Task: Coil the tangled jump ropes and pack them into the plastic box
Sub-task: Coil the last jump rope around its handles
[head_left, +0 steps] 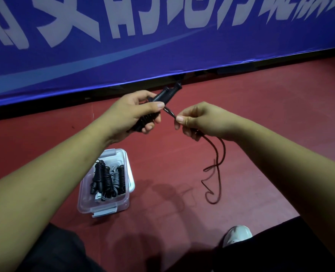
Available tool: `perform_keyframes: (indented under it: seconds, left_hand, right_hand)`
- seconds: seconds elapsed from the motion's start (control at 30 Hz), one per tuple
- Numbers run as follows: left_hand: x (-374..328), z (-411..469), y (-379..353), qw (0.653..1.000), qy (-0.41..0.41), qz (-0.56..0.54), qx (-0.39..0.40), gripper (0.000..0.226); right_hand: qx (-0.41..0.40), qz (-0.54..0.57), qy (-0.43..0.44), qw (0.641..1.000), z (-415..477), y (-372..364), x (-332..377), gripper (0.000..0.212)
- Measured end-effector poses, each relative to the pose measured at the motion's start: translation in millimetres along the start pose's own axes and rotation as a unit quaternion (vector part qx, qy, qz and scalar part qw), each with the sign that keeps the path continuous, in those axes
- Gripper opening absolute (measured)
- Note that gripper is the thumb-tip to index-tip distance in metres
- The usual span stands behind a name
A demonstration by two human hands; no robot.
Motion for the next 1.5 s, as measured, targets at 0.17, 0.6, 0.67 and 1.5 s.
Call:
perform_keyframes:
  seconds: [0.17, 0.6, 0.67, 1.5]
  left_hand:
    - [13, 8, 8, 0.991, 0.024, 0.119, -0.049, 0.017]
    - [18, 10, 38, 0.892, -0.029, 0.446, -0.065, 0.04]
    - [21, 10, 37, 0.869, -0.034, 0.491, -0.05, 0.04]
    - [12, -20, -17, 0.869, -0.138, 0.455, 0.138, 0.017]
  right_hand:
    - [-0.013, -0.092, -0.004, 0.996, 0, -13, 7, 0.032]
    - [-0.041, -0.259, 0.087, 0.961, -2, -18, 33, 0.022]
    - [-0.041, -0.269, 0.093, 0.958, -3, -17, 35, 0.02]
    - [-0.105, -0.165, 0.105, 0.975, 9, 13, 21, 0.019]
Point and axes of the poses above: each hand's wrist, its own z-axis towards the middle knuckle, its own y-axis out of the back of the hand, x = y × z, the point moved 3 cm from there along z, towards the middle knuckle, and after that the axes turned 4 degrees about z, right-handed, at the moved point
